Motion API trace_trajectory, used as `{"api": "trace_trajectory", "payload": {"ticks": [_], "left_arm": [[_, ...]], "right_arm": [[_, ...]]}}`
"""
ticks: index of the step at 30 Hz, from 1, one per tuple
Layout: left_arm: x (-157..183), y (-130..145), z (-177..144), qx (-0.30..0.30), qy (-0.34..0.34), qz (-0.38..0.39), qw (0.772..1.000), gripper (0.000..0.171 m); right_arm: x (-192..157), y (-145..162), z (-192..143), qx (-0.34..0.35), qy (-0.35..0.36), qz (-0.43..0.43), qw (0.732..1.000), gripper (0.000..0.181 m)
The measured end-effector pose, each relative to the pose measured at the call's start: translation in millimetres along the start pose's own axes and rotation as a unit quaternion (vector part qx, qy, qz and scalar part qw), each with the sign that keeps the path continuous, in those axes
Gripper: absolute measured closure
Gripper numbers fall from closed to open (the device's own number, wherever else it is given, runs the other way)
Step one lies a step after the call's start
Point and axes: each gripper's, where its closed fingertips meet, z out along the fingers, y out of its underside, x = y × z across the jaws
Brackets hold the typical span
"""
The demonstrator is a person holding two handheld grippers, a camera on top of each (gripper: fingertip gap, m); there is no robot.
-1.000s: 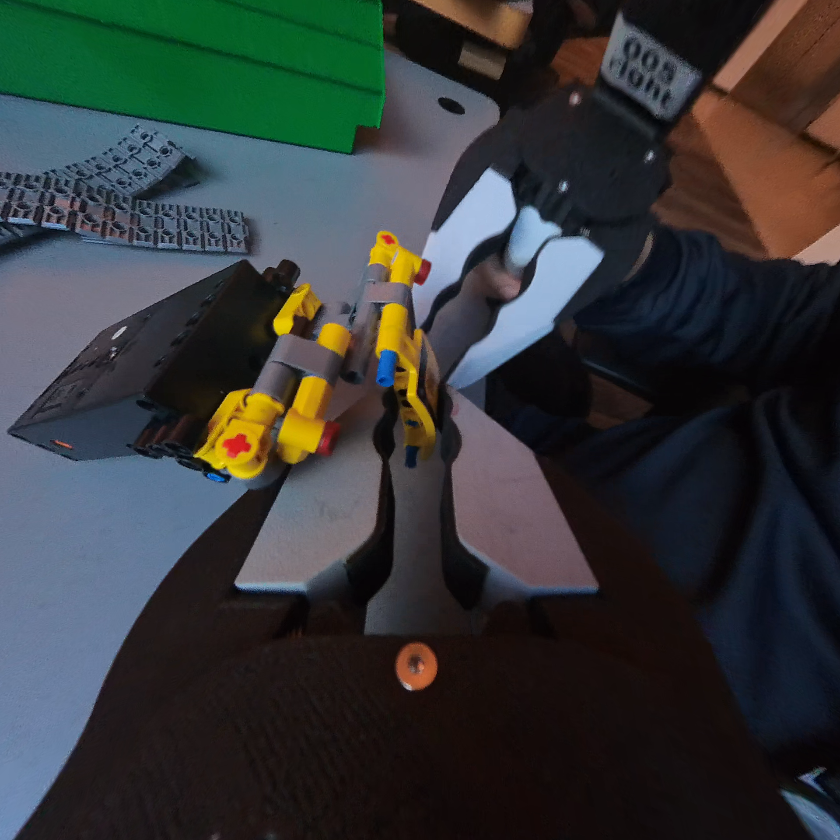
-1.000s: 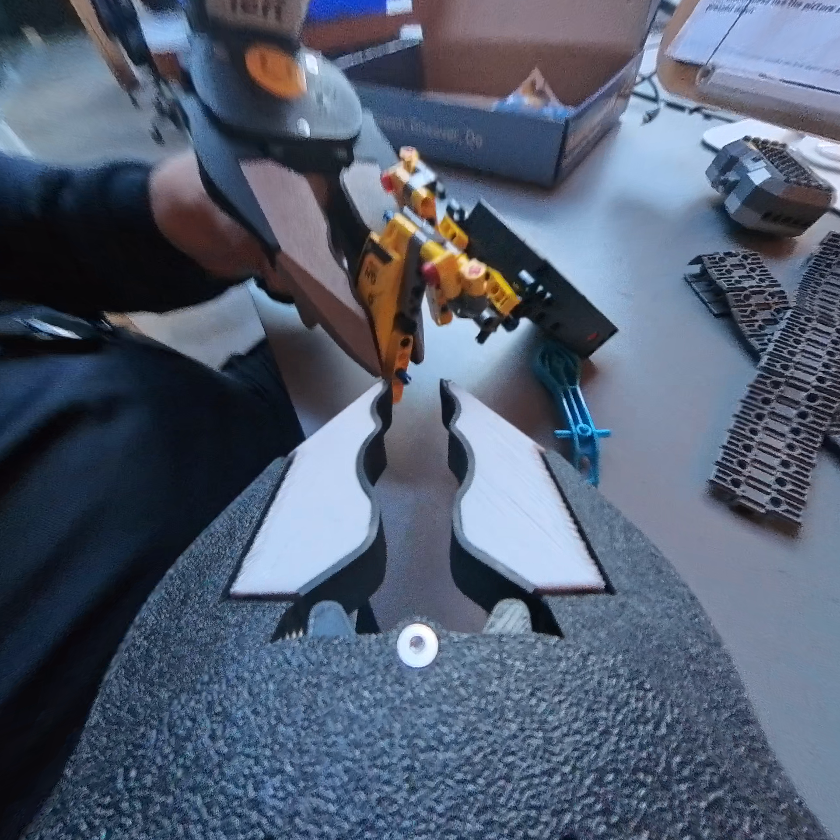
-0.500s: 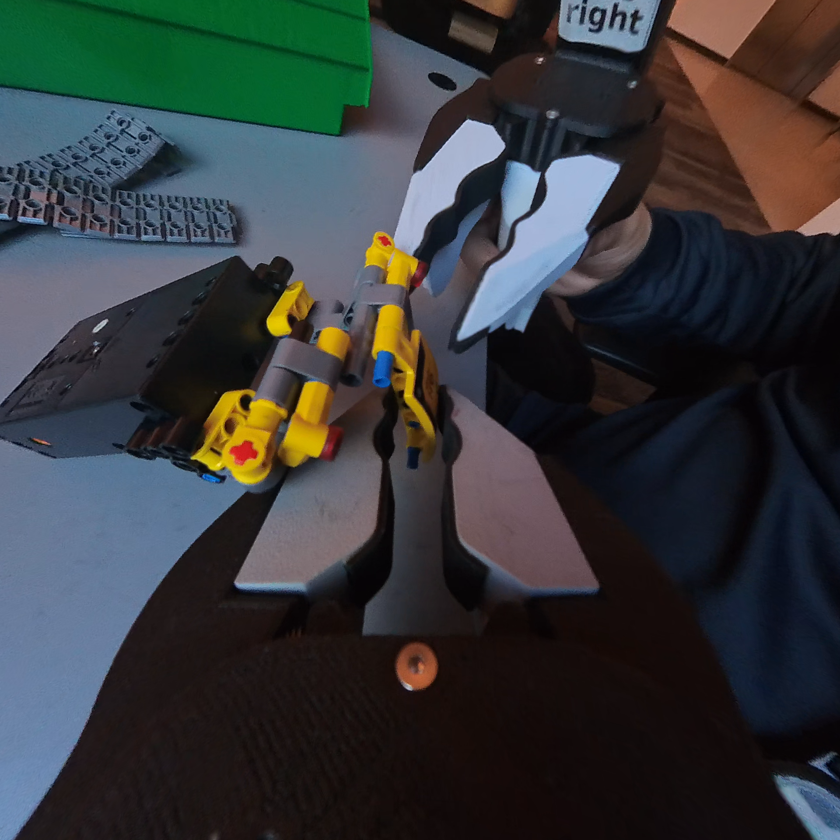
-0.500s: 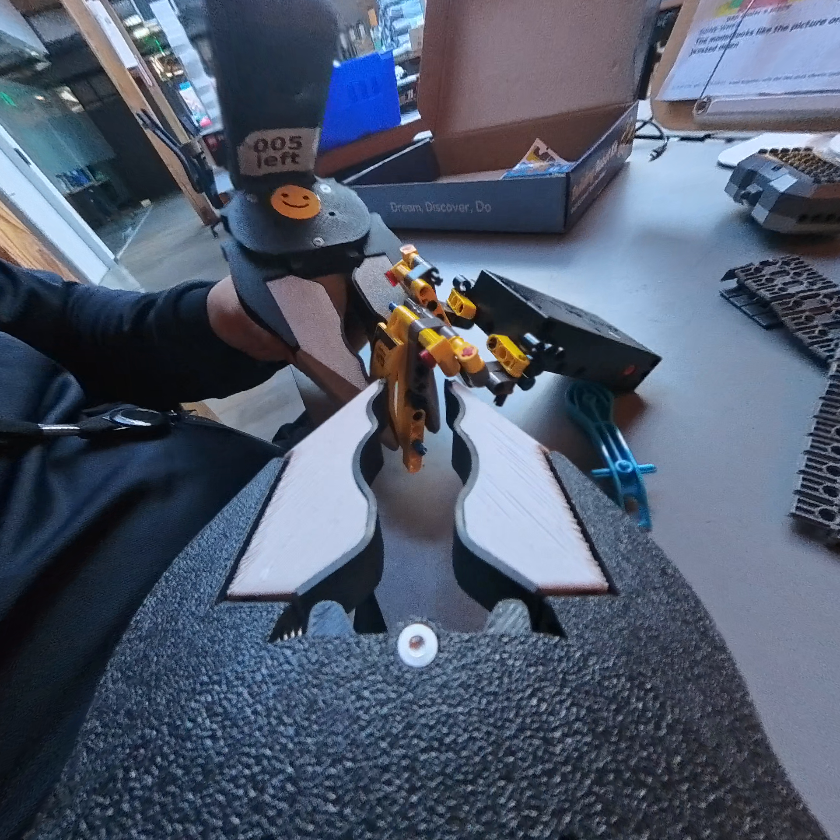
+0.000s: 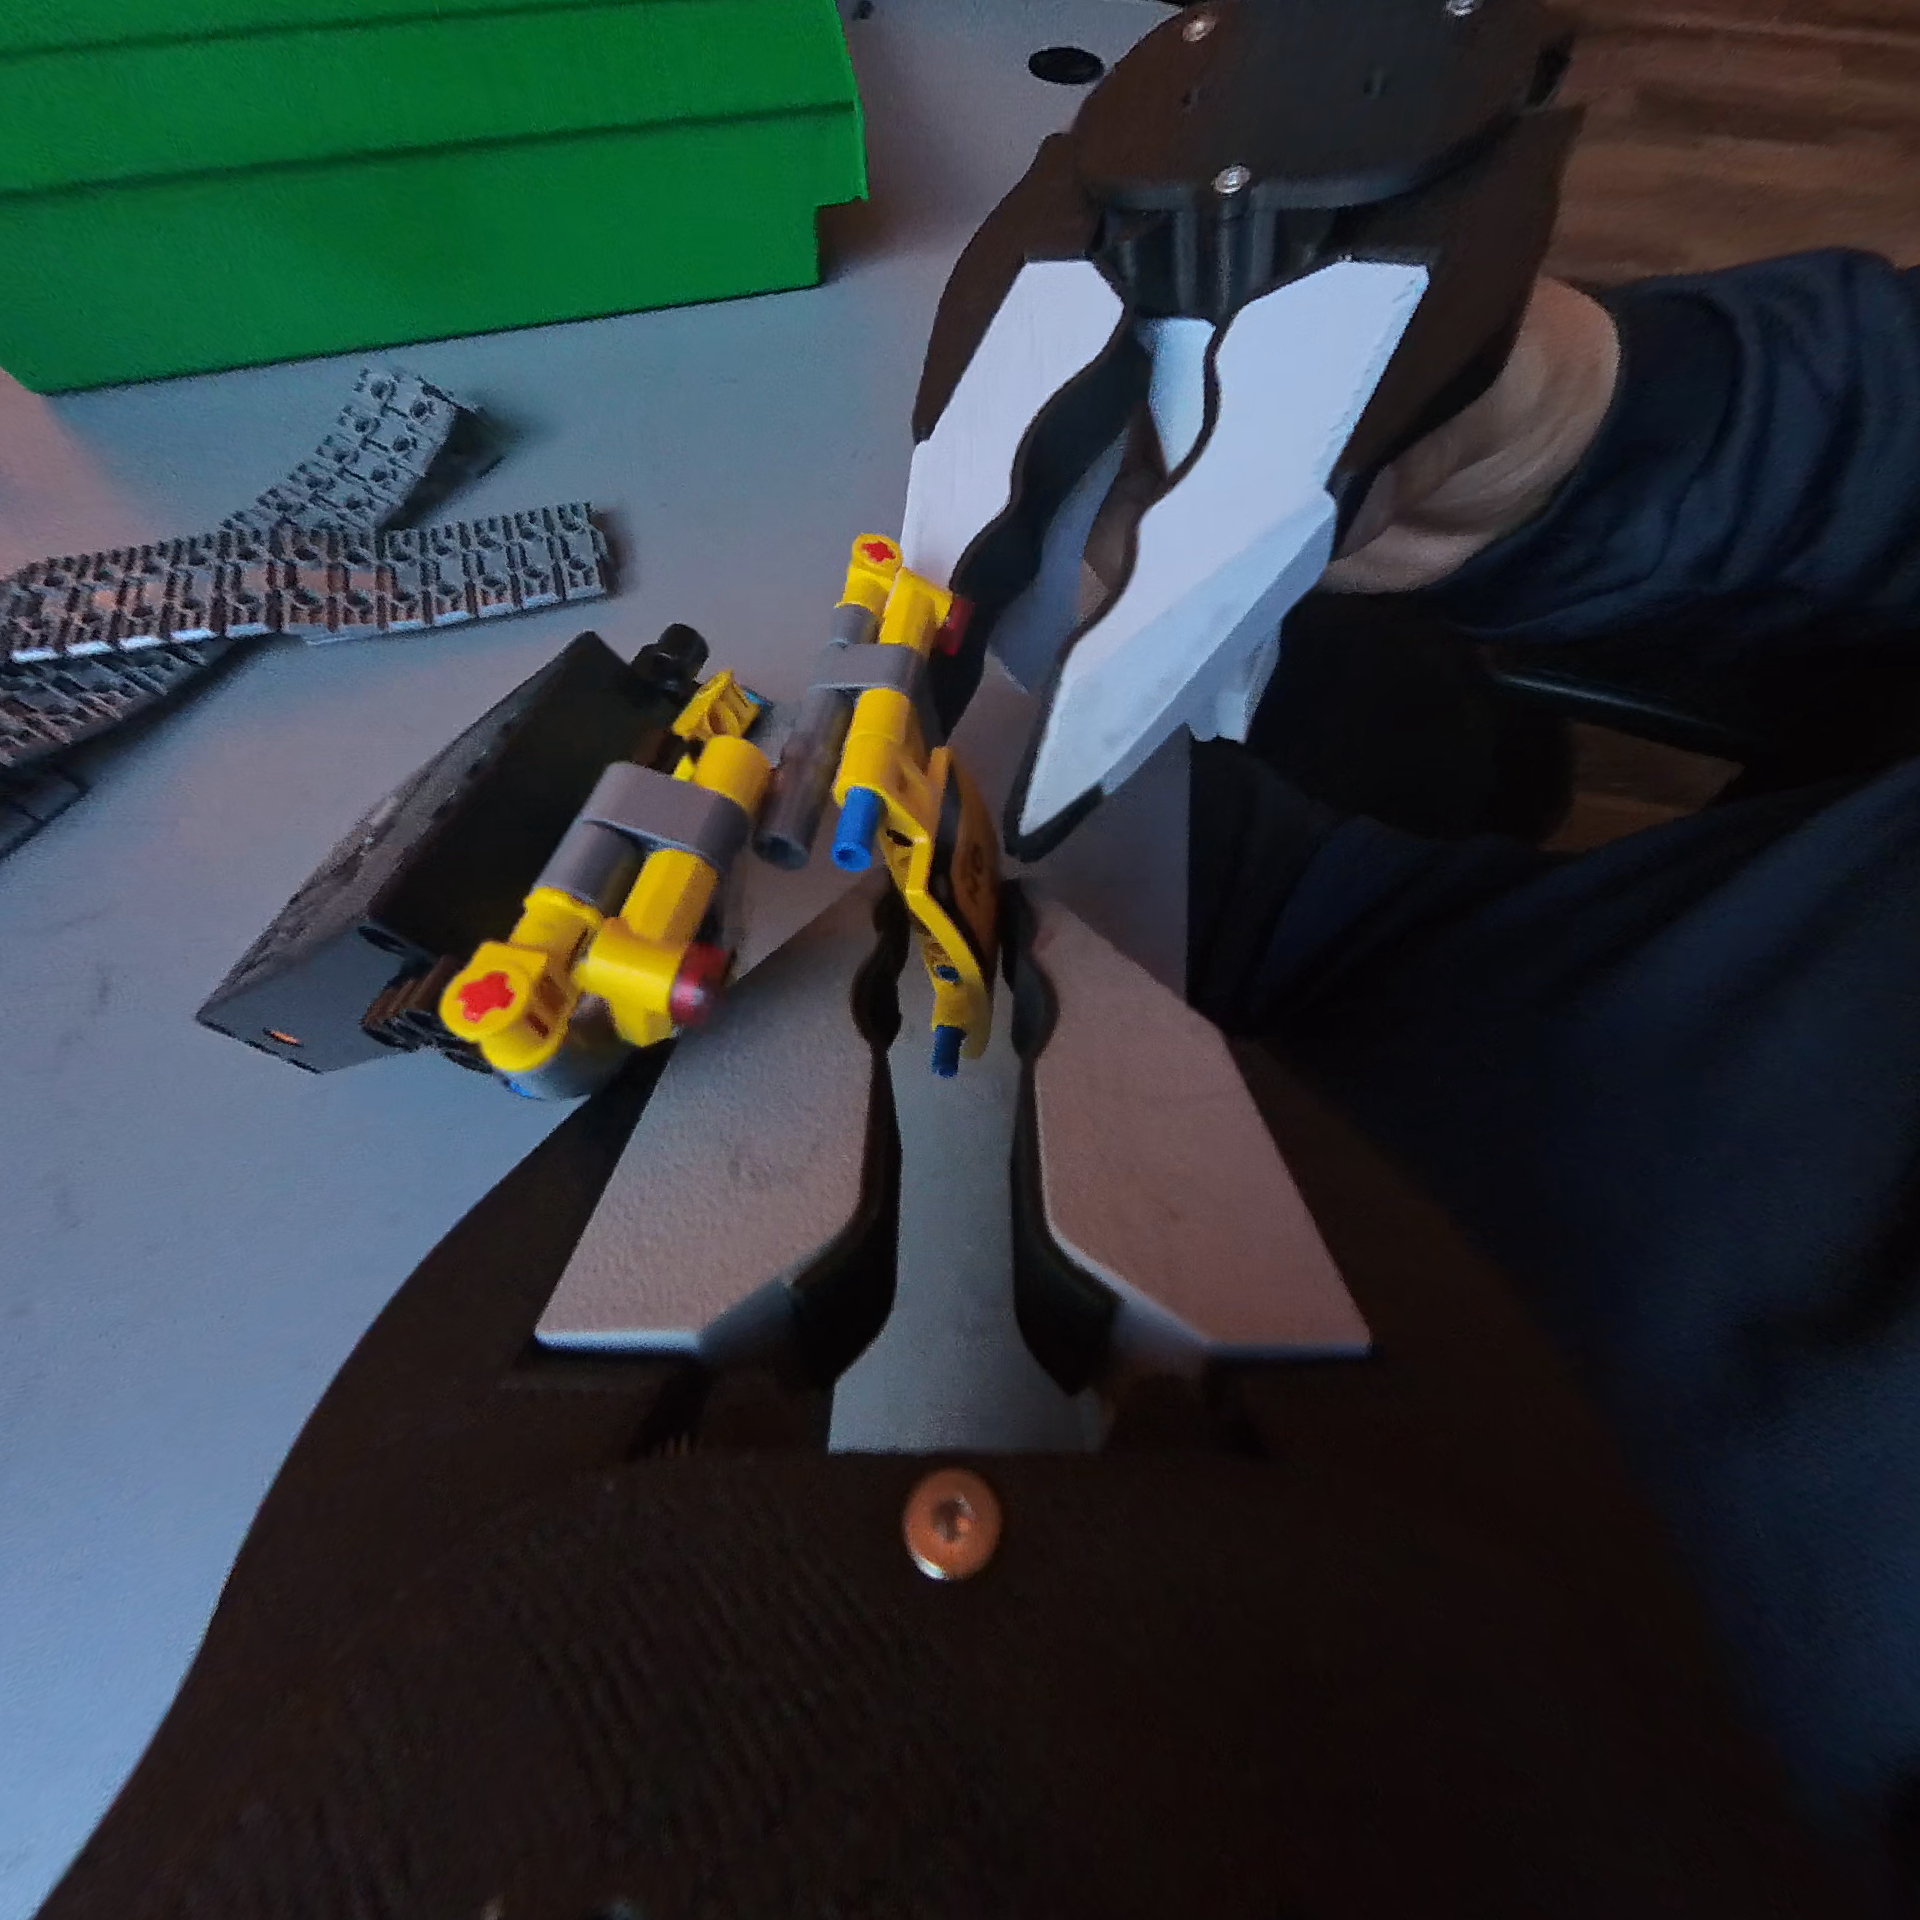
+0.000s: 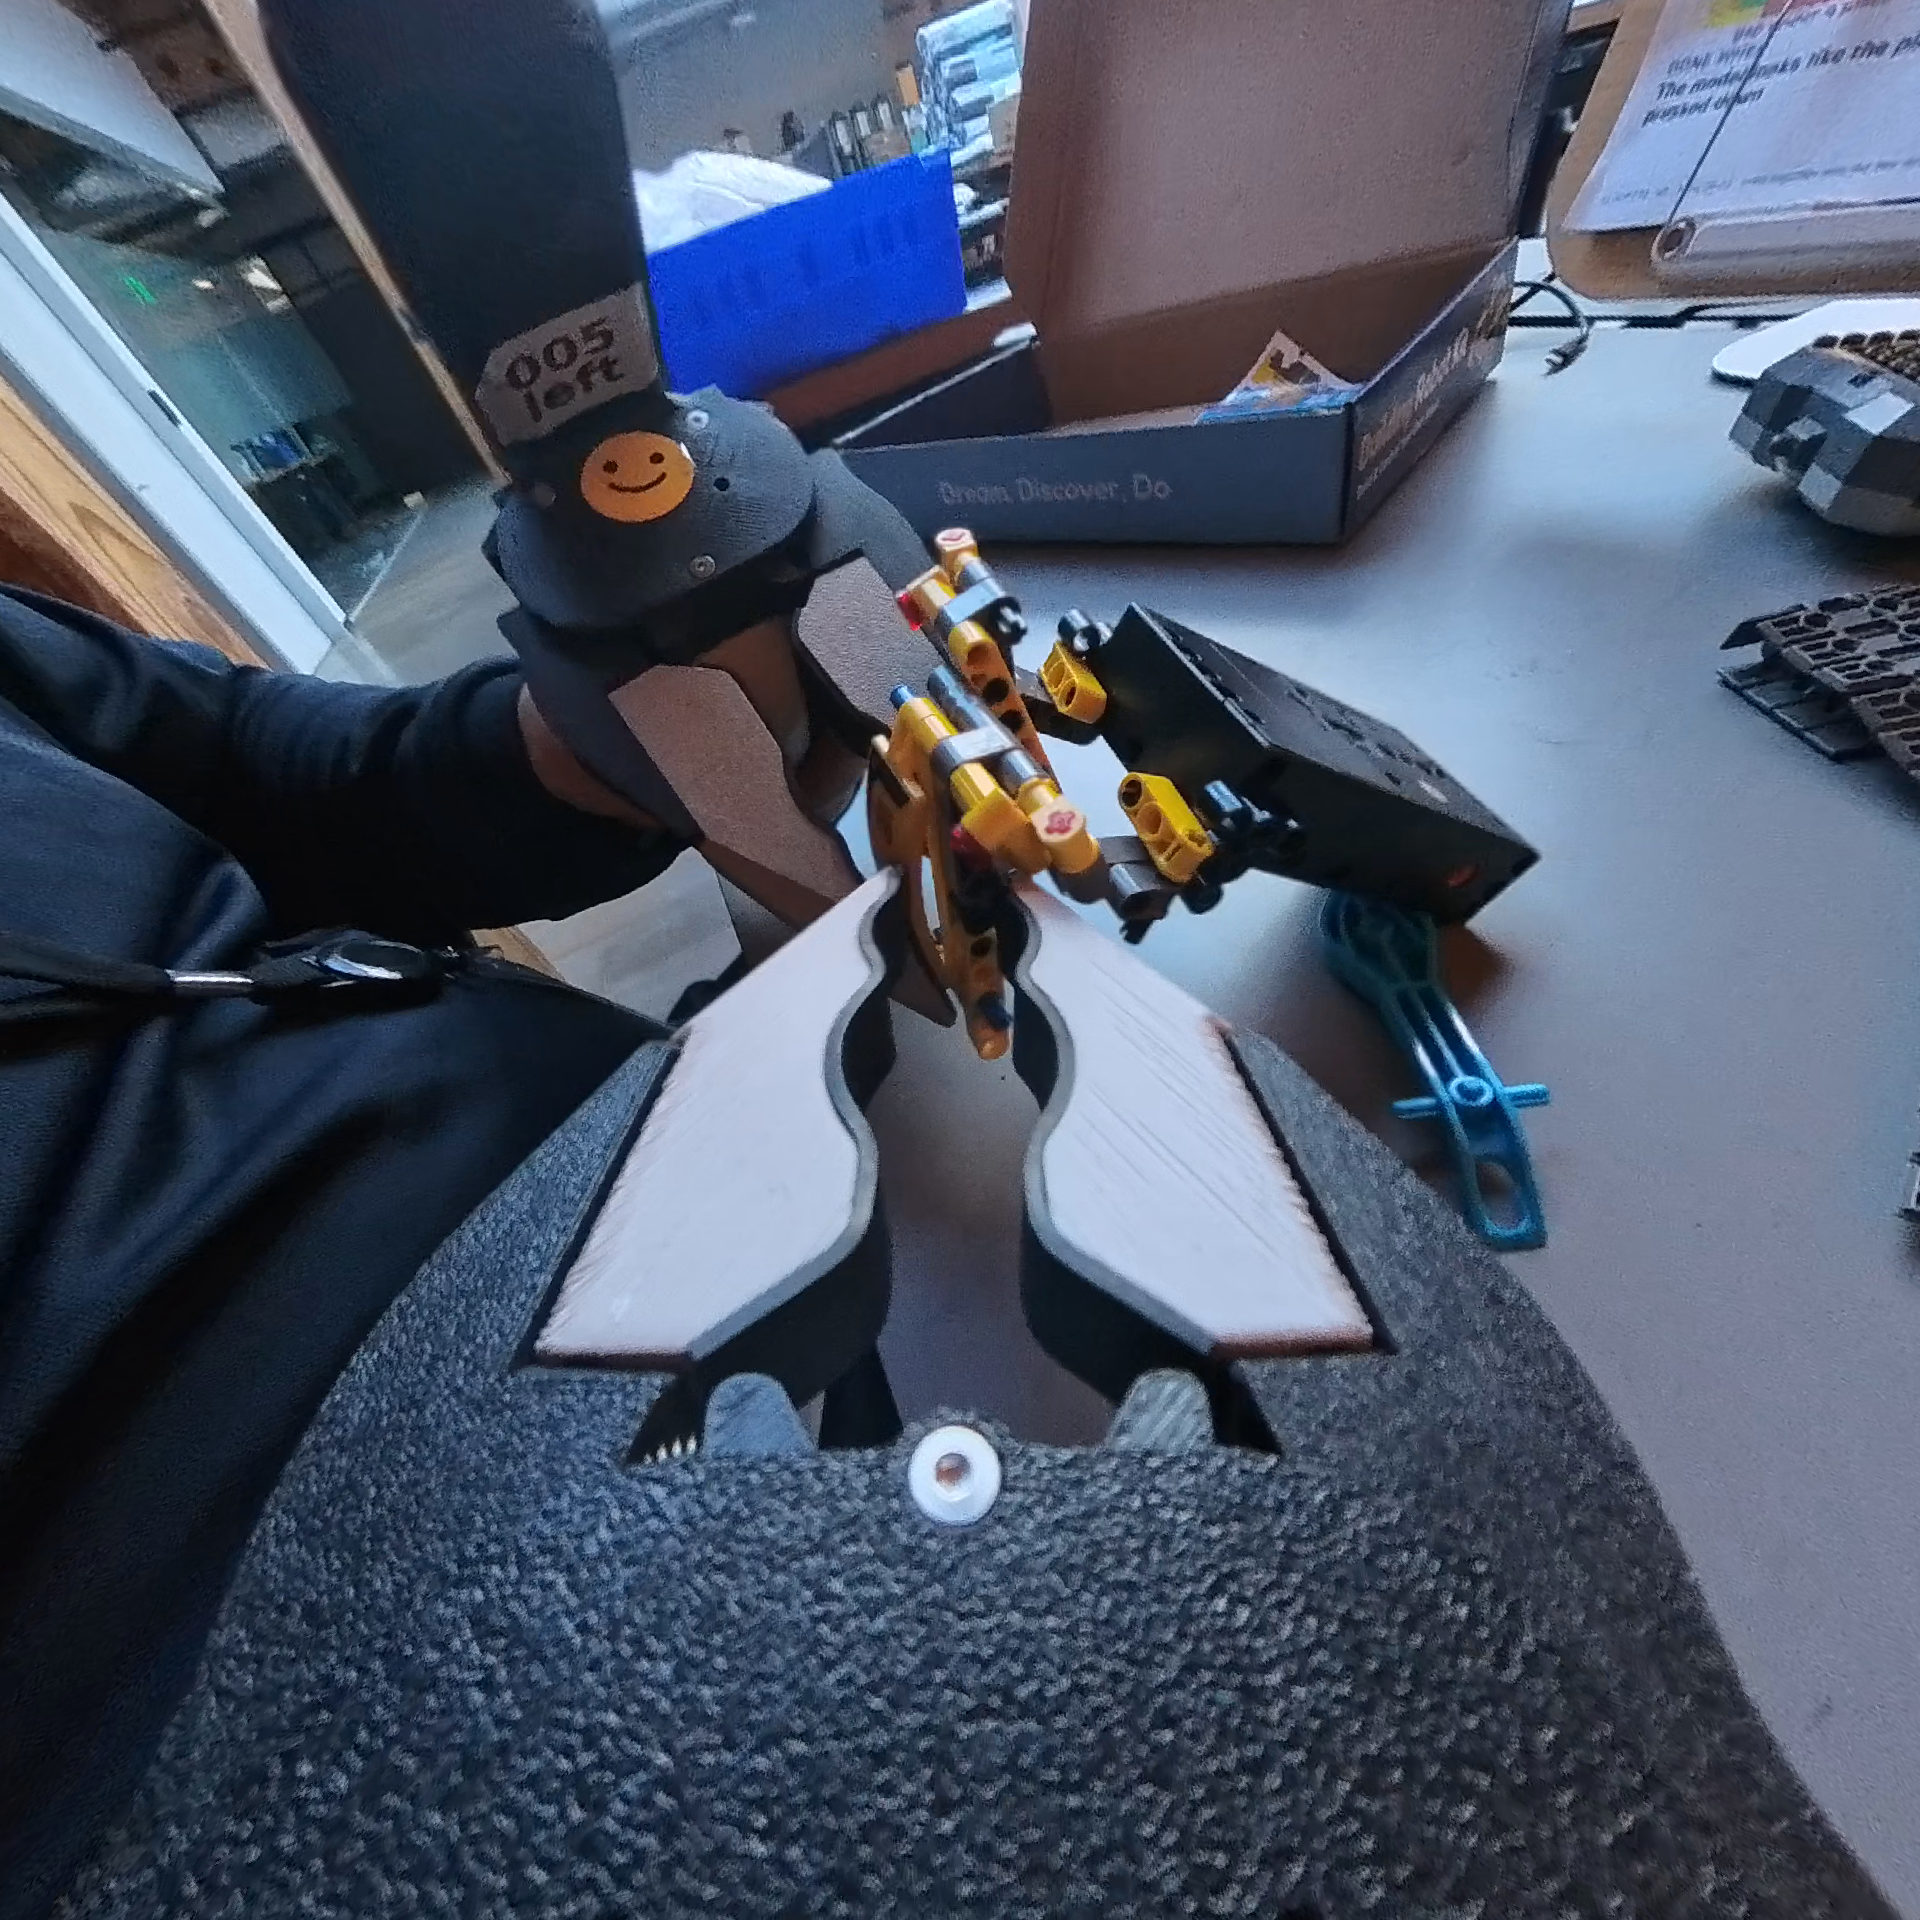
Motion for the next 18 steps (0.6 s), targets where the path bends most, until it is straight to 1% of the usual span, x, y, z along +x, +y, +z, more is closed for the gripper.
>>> {"api": "trace_trajectory", "payload": {"ticks": [2, 5, 8, 10, 12, 14, 16, 17, 18], "left_arm": [[-1.6, -2.0, -2.1, 0.000, -0.014, 0.020, 1.000, 0.156], [-4.5, -4.8, -5.4, -0.001, -0.033, 0.044, 0.998, 0.155], [-3.9, -6.4, -6.4, 0.004, -0.027, 0.035, 0.999, 0.156], [2.2, -9.2, -7.0, 0.015, 0.003, 0.007, 1.000, 0.155], [12.8, -16.8, -11.5, 0.039, 0.068, -0.053, 0.996, 0.153], [19.0, -21.1, -16.5, 0.052, 0.130, -0.108, 0.984, 0.155], [14.9, -19.6, -17.2, 0.053, 0.134, -0.128, 0.981, 0.157], [14.4, -19.5, -17.2, 0.056, 0.131, -0.125, 0.982, 0.157], [14.9, -18.7, -16.8, 0.052, 0.129, -0.119, 0.983, 0.156]], "right_arm": [[-0.5, -5.3, -2.0, 0.012, -0.004, 0.003, 1.000, 0.170], [-0.3, -14.5, -6.3, 0.037, -0.012, 0.013, 0.999, 0.180], [0.0, -16.3, -7.9, 0.046, -0.020, 0.025, 0.998, 0.180], [-2.5, -18.9, -8.3, 0.057, -0.029, 0.029, 0.998, 0.180], [-6.0, -21.1, -8.5, 0.063, -0.042, 0.035, 0.997, 0.179], [-4.6, -16.1, -5.4, 0.048, -0.043, 0.046, 0.997, 0.165], [-6.1, -10.6, -1.9, 0.036, -0.052, 0.053, 0.997, 0.165], [-8.3, -8.8, 0.2, 0.033, -0.060, 0.059, 0.996, 0.165], [-10.6, -8.5, 1.8, 0.033, -0.070, 0.065, 0.995, 0.169]]}}
